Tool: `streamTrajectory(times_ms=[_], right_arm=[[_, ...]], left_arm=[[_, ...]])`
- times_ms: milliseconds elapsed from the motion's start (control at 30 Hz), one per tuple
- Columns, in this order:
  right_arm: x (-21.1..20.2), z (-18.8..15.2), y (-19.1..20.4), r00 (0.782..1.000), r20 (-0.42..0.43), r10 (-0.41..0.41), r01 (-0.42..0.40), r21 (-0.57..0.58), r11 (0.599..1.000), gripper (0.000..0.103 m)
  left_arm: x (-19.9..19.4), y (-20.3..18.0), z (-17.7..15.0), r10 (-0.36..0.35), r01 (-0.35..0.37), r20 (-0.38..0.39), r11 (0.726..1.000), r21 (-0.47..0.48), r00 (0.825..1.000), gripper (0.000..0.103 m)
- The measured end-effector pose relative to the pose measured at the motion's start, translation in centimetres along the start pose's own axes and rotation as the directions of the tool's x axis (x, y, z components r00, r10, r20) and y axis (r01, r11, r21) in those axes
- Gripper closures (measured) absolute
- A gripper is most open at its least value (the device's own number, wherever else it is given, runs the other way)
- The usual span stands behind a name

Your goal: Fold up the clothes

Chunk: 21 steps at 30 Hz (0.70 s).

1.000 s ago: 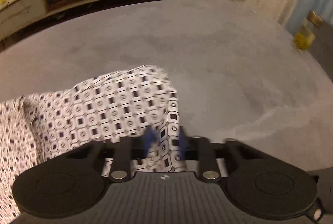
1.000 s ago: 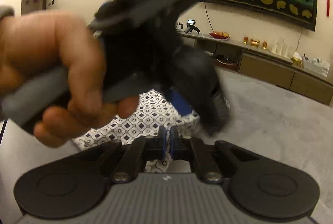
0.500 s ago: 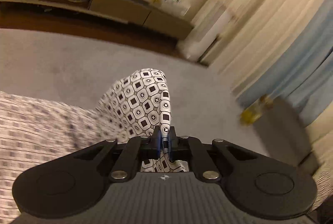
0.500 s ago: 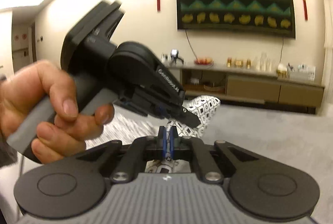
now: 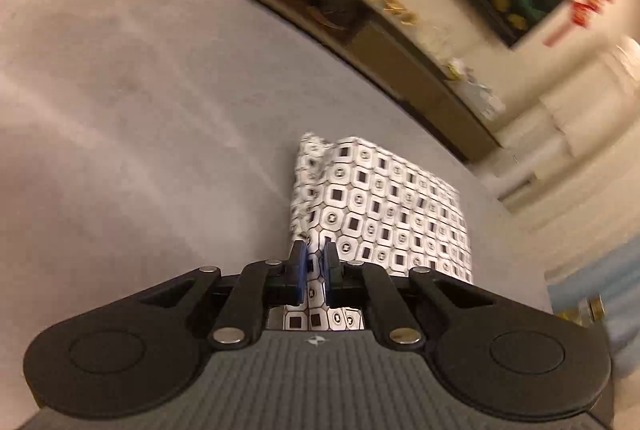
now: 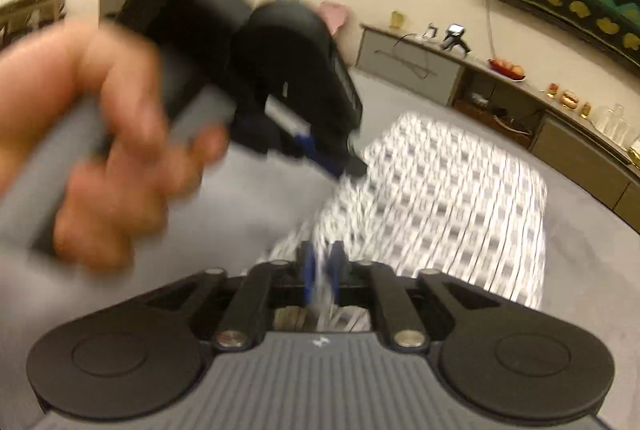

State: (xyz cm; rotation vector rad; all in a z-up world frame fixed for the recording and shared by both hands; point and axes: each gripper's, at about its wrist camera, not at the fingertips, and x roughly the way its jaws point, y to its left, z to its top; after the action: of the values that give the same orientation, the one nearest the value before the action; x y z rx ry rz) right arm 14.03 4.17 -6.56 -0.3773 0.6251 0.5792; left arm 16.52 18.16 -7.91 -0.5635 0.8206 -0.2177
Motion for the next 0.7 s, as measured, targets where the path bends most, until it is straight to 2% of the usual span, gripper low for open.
streamTrajectory(times_ms=[133,233,300,400,500,567,700], right_arm=[[-1.8,-2.6,-1.8,0.998,-0.032,-0.06,0.057,-0.071,0.996,0.083],[-3.3,-4.2,-5.9,0.984,-0.094,-0.149,0.141,-0.088,0.986,0.078],[-4.2,-5.9,-10.2,0.954,-0.151,-0.258,0.249,-0.077,0.965,0.077],[-6.5,-7.7,-14.1,0.916,-0.199,-0.349,0.349,-0.038,0.937,0.077],[-9.1,-8.4,-14.5,0.922,-0.157,-0.355,0.357,-0.015,0.934,0.076],[-9.7,-8.3,-12.6,0.929,-0.12,-0.349,0.345,-0.052,0.937,0.069],[-7.8,-5.2,-8.7,0.952,-0.042,-0.304,0.293,-0.17,0.941,0.061]], left_arm=[[1.3,-1.2,-1.5,-0.05,0.05,-0.084,0.999,-0.002,0.995,0.09],[1.9,-4.6,-2.8,-0.118,0.131,-0.133,0.987,0.091,0.984,0.089],[2.2,-6.1,-3.3,-0.142,0.157,-0.125,0.98,0.12,0.982,0.076],[2.5,-7.3,-3.7,-0.142,0.154,-0.102,0.981,0.119,0.985,0.074],[2.8,-7.7,-3.6,-0.141,0.149,-0.072,0.982,0.116,0.987,0.069],[2.8,-7.8,-3.2,-0.129,0.133,-0.041,0.985,0.11,0.991,0.068],[2.1,-5.5,-1.9,-0.099,0.099,0.048,0.995,-0.001,0.994,0.066]])
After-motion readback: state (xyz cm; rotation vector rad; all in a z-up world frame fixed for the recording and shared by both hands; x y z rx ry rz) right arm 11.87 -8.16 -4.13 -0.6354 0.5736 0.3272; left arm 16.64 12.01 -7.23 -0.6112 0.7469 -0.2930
